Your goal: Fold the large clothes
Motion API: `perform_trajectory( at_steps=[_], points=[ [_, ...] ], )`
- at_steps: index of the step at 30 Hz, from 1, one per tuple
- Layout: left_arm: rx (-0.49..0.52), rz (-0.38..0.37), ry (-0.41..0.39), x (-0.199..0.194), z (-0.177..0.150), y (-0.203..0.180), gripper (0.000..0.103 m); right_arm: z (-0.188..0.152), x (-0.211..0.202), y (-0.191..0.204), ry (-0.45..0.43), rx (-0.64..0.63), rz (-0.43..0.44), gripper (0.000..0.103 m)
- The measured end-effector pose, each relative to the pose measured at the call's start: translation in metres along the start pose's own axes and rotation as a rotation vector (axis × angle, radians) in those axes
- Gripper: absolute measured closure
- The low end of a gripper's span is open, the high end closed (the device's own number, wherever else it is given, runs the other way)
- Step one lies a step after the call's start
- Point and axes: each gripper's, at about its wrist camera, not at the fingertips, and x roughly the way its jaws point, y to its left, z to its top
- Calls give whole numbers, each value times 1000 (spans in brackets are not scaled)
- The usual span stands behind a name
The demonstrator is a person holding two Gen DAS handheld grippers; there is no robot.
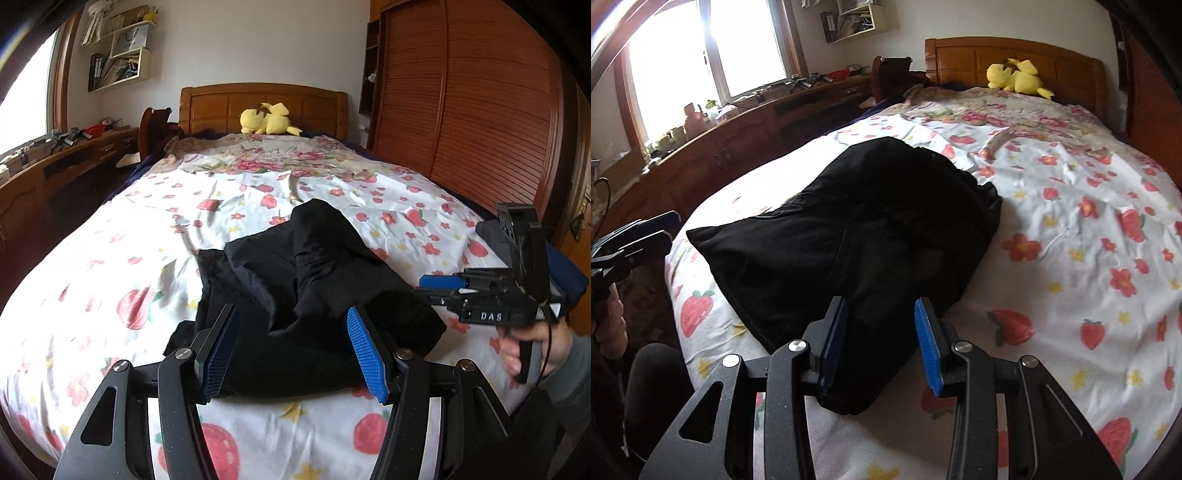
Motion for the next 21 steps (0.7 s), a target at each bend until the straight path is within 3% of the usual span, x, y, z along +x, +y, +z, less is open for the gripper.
perform_trajectory(
  at_steps=[12, 13, 14, 15, 16, 18, 21],
  points=[
    [43, 5, 76, 42, 8, -15, 43, -17, -5, -11, -45, 51, 35, 64],
    [55, 2, 75, 44, 8, -17, 47, -18, -6, -12, -47, 53, 36, 64],
    [71, -1, 79, 46, 7, -19, 61, -19, -7, -12, -48, 54, 37, 64],
    [85, -9, 88, 48, 7, -20, 80, -20, -7, -13, -49, 57, 41, 64],
    [96, -18, 99, 50, 6, -22, 88, -20, -7, -13, -50, 58, 44, 64],
    [115, -21, 91, 49, 7, -23, 94, -19, -8, -10, -51, 54, 43, 64],
    [131, -6, 57, 38, 11, -17, 96, -15, -8, -5, -57, 40, 47, 64]
  ],
)
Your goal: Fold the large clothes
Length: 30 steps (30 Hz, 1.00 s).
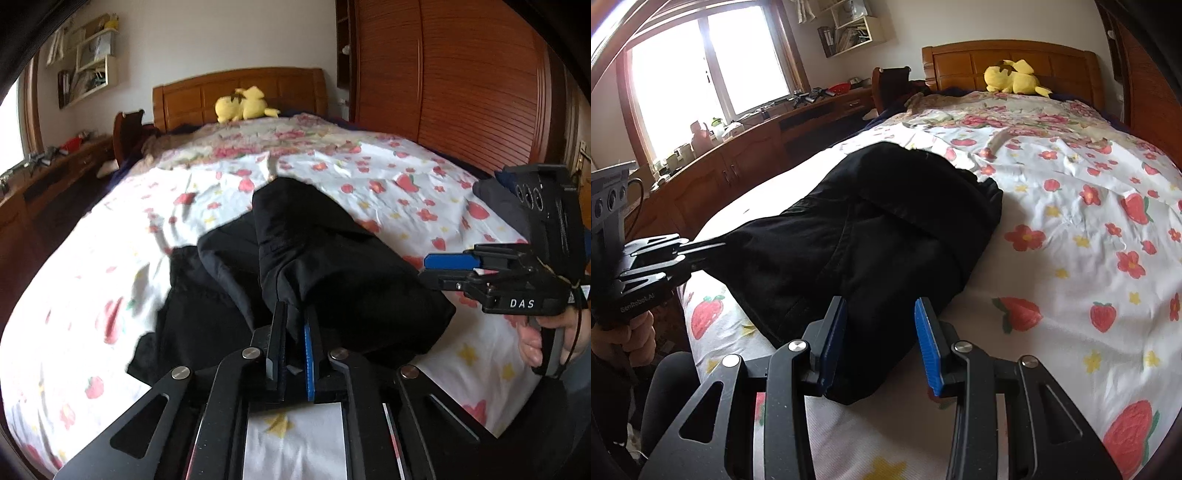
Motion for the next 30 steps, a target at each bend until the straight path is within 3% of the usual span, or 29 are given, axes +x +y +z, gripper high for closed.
perform_trajectory(
  at_steps=[9, 16, 18, 22, 25, 30],
  points=[
    [-66, 104, -39, -22, -9, 66, 96, 28, 16, 46, -12, -77, 61, 64],
    [-98, 126, 24, -4, -45, 87, 96, 17, 55, 81, 95, -182, 39, 64],
    [-104, 119, 36, 2, -50, 86, 96, 9, 69, 82, 143, -207, 18, 64],
    [-111, 111, 36, 10, -56, 90, 97, 7, 71, 82, 155, -234, 7, 64],
    [-116, 100, 36, 9, -59, 94, 97, 19, 63, 76, 127, -218, 7, 64],
    [-118, 88, 27, 4, -60, 98, 96, 49, 74, 51, 92, -185, -71, 64]
  ],
)
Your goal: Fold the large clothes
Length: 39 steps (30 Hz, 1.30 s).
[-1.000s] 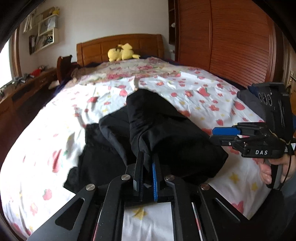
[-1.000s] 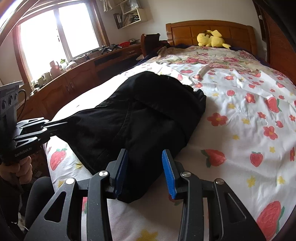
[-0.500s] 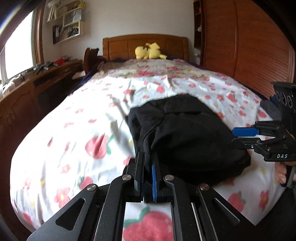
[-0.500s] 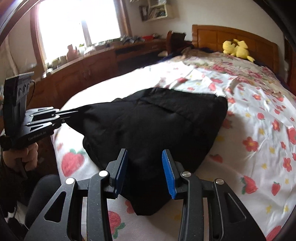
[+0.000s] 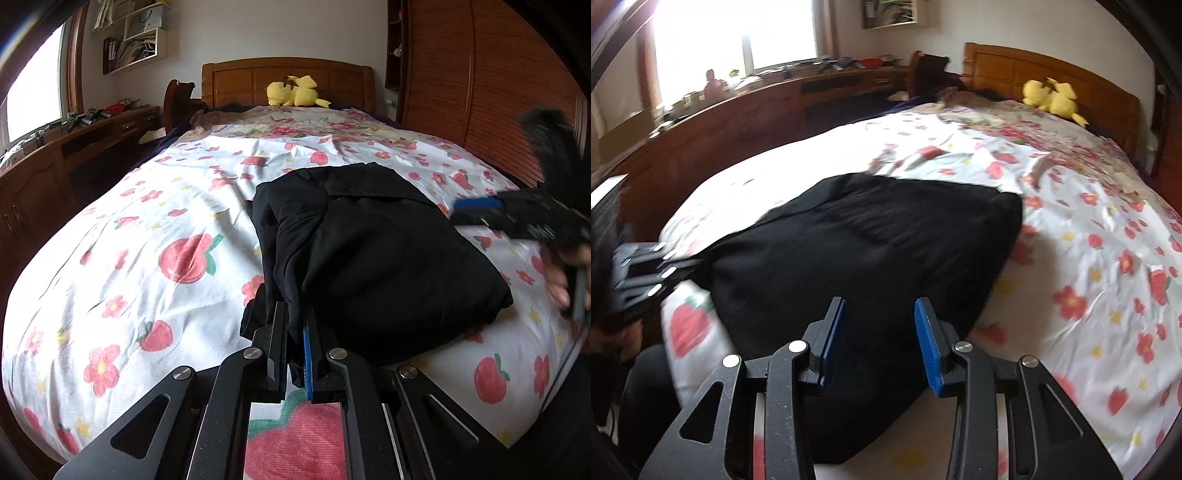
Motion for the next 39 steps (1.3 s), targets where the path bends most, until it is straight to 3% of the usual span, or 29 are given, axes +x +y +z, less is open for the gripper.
perform_trajectory(
  at_steps=[4, 7, 8, 12, 15, 22, 25, 29, 34, 39],
  points=[
    [-4, -10, -5, -2, -2, 0, 96, 24, 34, -31, 33, -5, -84, 60],
    [0, -15, -6, -1, -3, 0, 96, 40, 63, -63, 62, 38, -159, 27],
    [1, -17, -5, -1, -3, 1, 96, 45, 73, -75, 68, 68, -155, 22],
    [4, -25, -2, 1, -2, 1, 96, 60, 104, -109, 111, 183, -111, 21],
    [4, -24, 0, 3, -1, 0, 96, 63, 125, -124, 153, 273, -24, 21],
    [-3, -18, 6, 3, -1, 0, 96, 57, 149, -138, 187, 403, 123, 21],
    [-23, -16, 5, -2, 0, 1, 95, 55, 146, -136, 172, 418, 164, 39],
    [-18, 8, -7, -16, -1, 2, 89, 56, 124, -126, 130, 356, 147, 67],
    [19, 52, -6, -33, -8, -1, 86, 46, 83, -116, 91, 294, 82, 73],
    [-18, 2, 29, -28, -14, 5, 64, 22, 51, -125, 110, 297, 46, 74]
  ],
)
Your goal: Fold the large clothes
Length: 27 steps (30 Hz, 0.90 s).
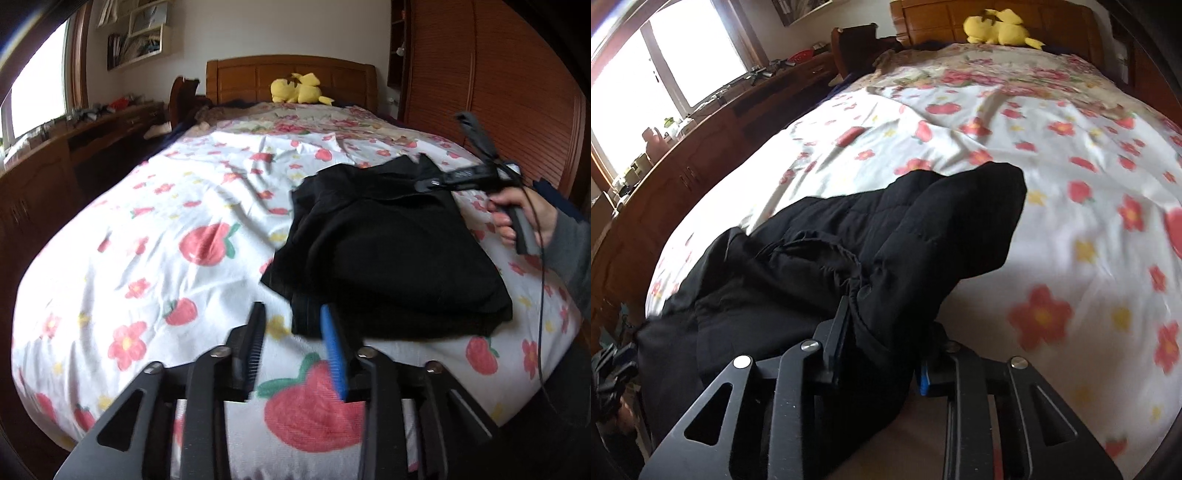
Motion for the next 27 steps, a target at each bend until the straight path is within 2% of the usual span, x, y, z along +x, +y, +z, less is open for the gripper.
perform_trajectory(
  at_steps=[3, 10, 12, 15, 18, 20, 23, 27],
  points=[
    [-15, -22, 15, 11, 5, 2, 59, -12, -7, -8, 9, 5, -26, 74],
    [-17, -56, 59, 44, 14, 3, 58, -20, -8, -15, 8, 34, -46, 71],
    [-18, -64, 68, 51, 16, 3, 58, -18, -5, -15, 7, 37, -66, 68],
    [-23, -76, 75, 59, 19, 3, 58, -17, 0, -20, 5, 55, -83, 55],
    [-60, -107, 85, 61, 21, 9, 58, -15, 7, -26, 5, 84, -75, 48],
    [-84, -123, 91, 60, 20, 13, 58, -13, 13, -30, -2, 108, -70, 40],
    [-100, -128, 88, 59, 19, 13, 58, -12, 20, -32, -8, 128, -65, 35],
    [-100, -140, 75, 57, 17, 9, 58, -12, 24, -31, -19, 143, -64, 33]
  ],
)
